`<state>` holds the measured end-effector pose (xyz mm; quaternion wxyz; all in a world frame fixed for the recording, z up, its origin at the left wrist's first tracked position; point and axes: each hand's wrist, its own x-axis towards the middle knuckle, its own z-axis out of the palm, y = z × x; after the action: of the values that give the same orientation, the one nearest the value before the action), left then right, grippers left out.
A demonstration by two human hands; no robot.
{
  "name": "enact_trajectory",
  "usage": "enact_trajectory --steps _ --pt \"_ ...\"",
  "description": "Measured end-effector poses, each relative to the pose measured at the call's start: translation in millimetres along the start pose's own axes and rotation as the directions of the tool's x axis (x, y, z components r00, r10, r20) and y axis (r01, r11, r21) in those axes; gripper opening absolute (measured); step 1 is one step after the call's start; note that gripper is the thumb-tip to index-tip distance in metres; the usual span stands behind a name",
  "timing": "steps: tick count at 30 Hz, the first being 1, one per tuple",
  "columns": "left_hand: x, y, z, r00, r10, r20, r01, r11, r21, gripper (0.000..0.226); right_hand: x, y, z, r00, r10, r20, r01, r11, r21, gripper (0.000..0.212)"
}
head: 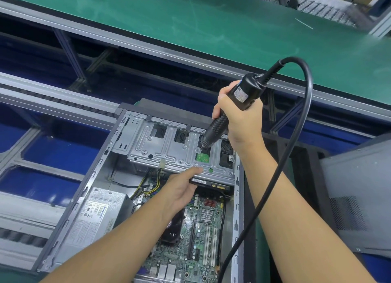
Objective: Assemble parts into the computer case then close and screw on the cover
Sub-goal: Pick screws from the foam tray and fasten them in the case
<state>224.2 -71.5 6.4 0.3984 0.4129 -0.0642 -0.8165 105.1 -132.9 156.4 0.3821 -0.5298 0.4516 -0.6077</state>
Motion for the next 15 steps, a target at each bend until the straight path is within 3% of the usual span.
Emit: enact_trajectory --steps 6,15 --pt "-1.5 0.5 1.3 1.000 -0.002 -0.014 0.002 1.000 -0.009 0.014 -0.2 2.7 1.1 1.000 0.001 -0.002 -0.001 1.000 0.011 0.023" --pt "-3.7 1.6 4.0 1.000 0.006 -0.026 -0.007 1.000 -0.026 0.010 2.5 5.7 2.4 1.000 -0.005 0.005 0.005 1.000 -0.014 0.020"
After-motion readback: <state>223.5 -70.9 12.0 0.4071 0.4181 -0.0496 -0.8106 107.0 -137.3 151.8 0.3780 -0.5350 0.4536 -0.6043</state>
